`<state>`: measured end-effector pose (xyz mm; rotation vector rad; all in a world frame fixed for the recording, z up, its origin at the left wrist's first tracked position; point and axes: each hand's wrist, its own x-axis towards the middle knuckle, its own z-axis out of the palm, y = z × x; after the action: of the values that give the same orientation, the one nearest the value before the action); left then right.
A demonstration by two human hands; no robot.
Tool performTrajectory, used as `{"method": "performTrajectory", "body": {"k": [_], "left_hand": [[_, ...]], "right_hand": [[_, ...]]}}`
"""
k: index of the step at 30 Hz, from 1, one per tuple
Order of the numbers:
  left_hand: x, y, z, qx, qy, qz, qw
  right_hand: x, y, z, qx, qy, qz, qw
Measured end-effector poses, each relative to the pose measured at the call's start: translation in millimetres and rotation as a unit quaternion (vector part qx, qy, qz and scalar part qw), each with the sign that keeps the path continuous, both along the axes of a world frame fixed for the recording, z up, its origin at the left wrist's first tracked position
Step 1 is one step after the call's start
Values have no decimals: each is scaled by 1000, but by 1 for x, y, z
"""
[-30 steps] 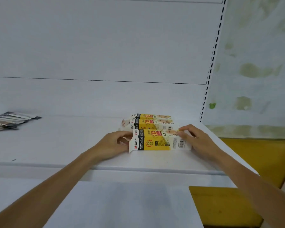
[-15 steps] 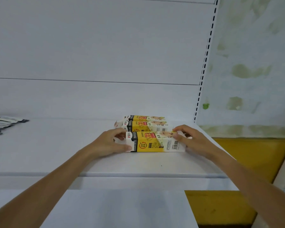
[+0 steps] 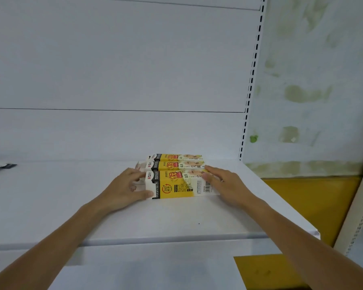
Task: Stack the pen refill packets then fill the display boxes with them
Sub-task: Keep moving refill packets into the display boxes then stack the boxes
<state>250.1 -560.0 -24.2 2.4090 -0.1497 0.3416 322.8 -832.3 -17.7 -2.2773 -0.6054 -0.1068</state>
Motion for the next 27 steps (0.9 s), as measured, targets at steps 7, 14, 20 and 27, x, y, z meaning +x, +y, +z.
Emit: {"method": "performTrajectory", "body": {"k": [7,14,20,27], "left_hand": [[-12,3,0,87,3,68,994],[-80,60,17,94,-67,196,974],[-169,135,37,33,-139,335,932],[-313,235,34,78,-106,478,869]], "right_hand": [[-4,11,9,-92,-76,-64,991],[-37,70,26,-63,-216,8,974],[-78,190,39,-26,-268,135,954],[-175,387,34,-8,-245,319,916]]}}
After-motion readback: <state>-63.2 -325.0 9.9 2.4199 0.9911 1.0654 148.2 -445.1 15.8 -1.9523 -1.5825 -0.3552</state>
